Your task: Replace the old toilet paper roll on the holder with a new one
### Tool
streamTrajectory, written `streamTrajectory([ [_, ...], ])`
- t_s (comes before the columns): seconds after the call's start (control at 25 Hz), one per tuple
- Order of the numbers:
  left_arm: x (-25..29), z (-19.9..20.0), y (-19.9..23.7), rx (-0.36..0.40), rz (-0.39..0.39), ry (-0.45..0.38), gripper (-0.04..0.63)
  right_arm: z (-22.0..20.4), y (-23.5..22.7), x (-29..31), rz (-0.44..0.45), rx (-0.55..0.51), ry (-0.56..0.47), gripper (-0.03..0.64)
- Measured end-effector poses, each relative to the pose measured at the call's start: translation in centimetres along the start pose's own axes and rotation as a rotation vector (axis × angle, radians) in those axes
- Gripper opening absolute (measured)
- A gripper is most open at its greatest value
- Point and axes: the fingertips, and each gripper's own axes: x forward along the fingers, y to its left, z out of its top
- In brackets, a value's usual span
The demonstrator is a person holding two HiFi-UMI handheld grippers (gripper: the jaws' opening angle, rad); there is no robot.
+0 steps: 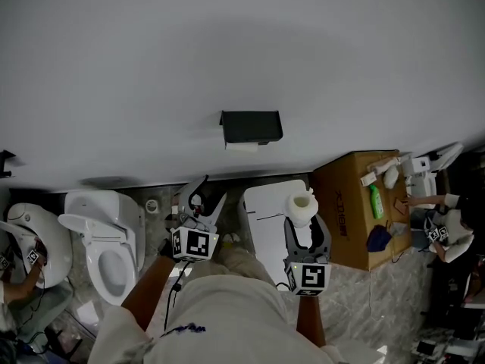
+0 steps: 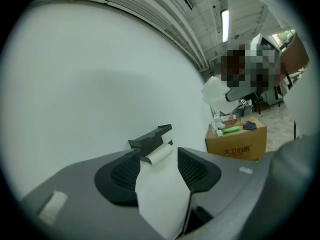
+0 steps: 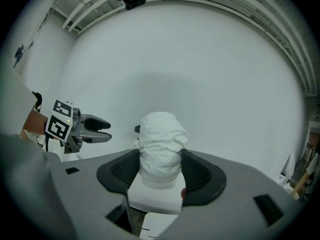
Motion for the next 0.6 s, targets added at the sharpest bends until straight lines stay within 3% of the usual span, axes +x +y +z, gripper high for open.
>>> streamTrajectory([
  [0.2, 3.5, 0.6, -0.5, 0.221, 0.050, 0.013, 0.232, 0.3, -1.1, 2.5, 0.046, 0.007, -0.023, 0.265],
  [0.6, 9.1, -0.5, -2.7, 0.501, 0.061, 0.136, 0.225, -0.1, -4.0, 5.4, 0.091, 0.019, -0.085, 0.265],
])
